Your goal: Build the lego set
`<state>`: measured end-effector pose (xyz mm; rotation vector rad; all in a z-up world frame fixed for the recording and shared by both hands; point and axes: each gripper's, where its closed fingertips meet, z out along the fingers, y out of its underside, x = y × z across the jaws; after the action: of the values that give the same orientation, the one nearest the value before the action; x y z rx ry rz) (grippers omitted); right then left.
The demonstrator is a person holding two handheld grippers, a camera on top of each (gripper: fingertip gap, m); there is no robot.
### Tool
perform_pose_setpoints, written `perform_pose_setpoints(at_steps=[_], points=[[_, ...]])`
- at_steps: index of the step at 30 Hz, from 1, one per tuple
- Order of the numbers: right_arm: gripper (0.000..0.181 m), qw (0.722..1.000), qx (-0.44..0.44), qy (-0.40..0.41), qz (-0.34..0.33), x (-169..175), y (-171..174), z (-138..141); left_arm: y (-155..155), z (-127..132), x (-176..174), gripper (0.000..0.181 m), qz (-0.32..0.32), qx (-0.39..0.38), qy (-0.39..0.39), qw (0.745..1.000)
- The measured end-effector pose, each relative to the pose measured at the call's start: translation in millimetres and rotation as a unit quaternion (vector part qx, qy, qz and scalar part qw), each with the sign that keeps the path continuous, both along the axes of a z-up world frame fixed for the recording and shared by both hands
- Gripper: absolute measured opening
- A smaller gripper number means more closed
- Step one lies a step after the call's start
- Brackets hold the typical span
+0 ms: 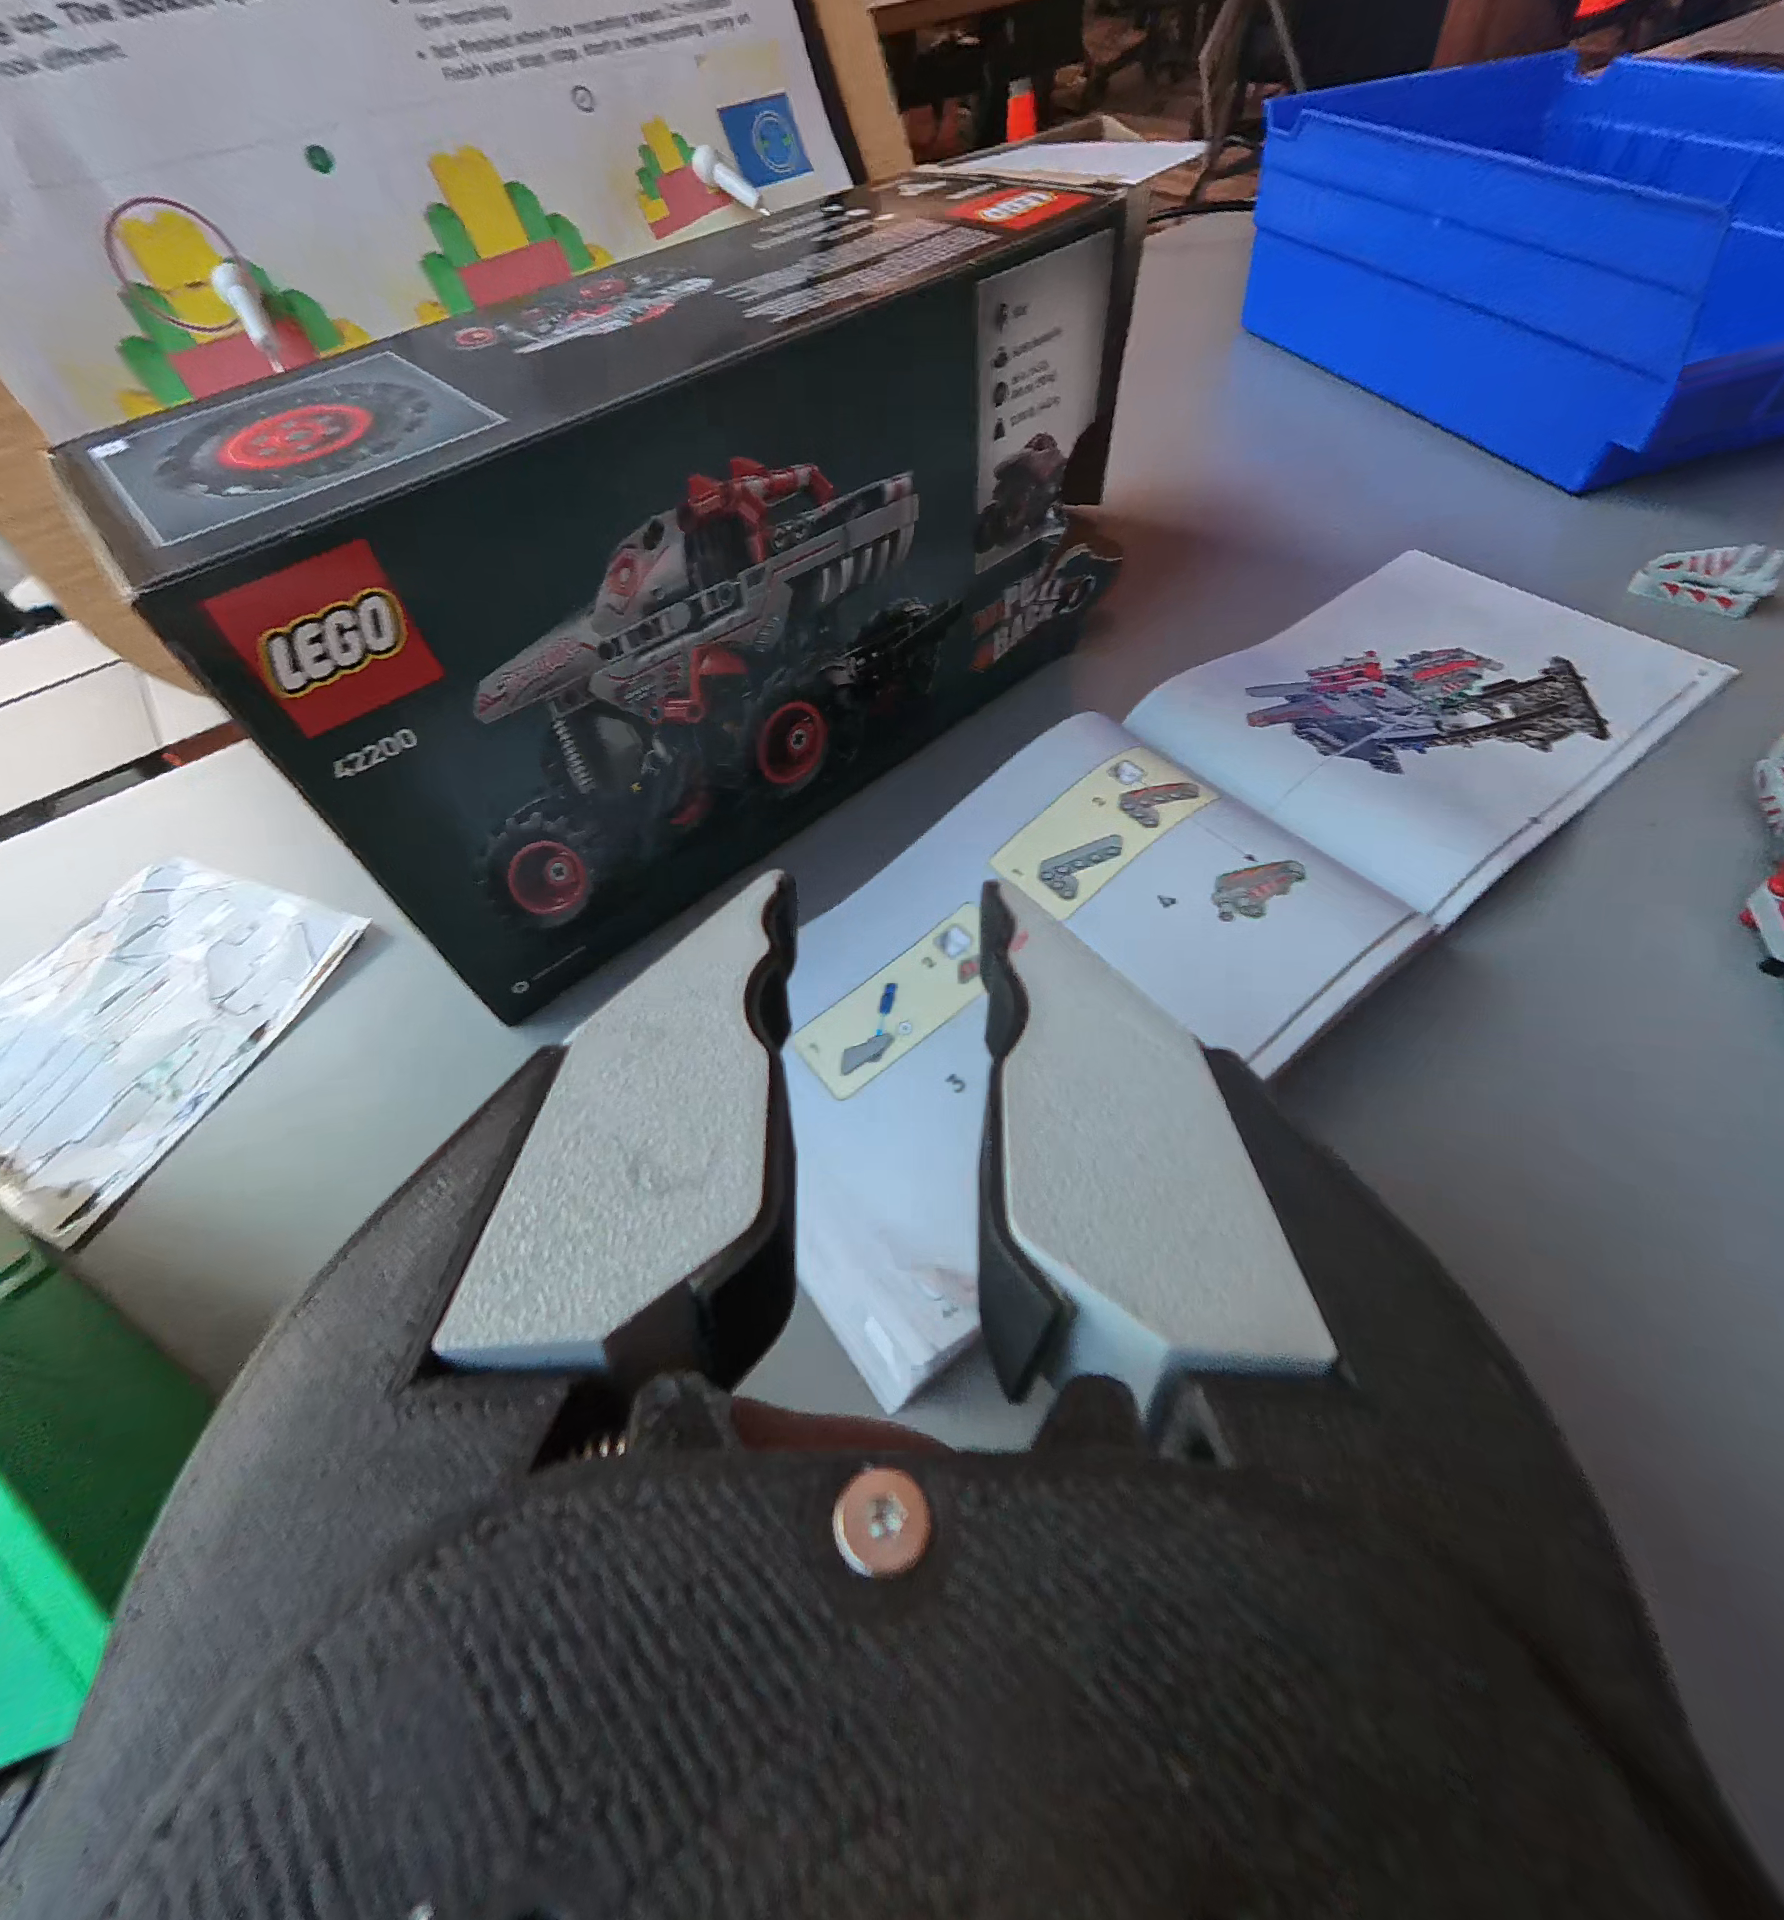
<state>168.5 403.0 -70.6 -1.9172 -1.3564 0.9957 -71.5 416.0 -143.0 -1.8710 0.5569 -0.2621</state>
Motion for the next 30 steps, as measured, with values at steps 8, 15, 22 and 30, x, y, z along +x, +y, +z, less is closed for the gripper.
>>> perform_pose_setpoints(at_steps=[8, 15, 22, 30], points=[[0.028, 0.983, -0.040, 0.024, -0.177, 126.2, 16.9, -101.3, -52.7, -9.1, 96.4, 0.041, -0.197, -0.083, -0.045, 0.976], [0.040, 0.987, -0.053, -0.009, -0.154, 127.4, 7.8, -142.1, -99.2, -19.7, 166.1, 0.048, -0.292, -0.163, -0.015, 0.942], [0.037, 0.983, -0.019, -0.071, -0.167, 125.0, 19.2, -154.2, -103.9, -34.5, 189.8, 0.048, -0.310, -0.213, 0.011, 0.926], [0.013, 0.986, -0.037, -0.082, -0.138, 117.9, 18.1, -161.1, -100.4, -48.4, 200.4, 0.040, -0.324, -0.233, 0.027, 0.916]])
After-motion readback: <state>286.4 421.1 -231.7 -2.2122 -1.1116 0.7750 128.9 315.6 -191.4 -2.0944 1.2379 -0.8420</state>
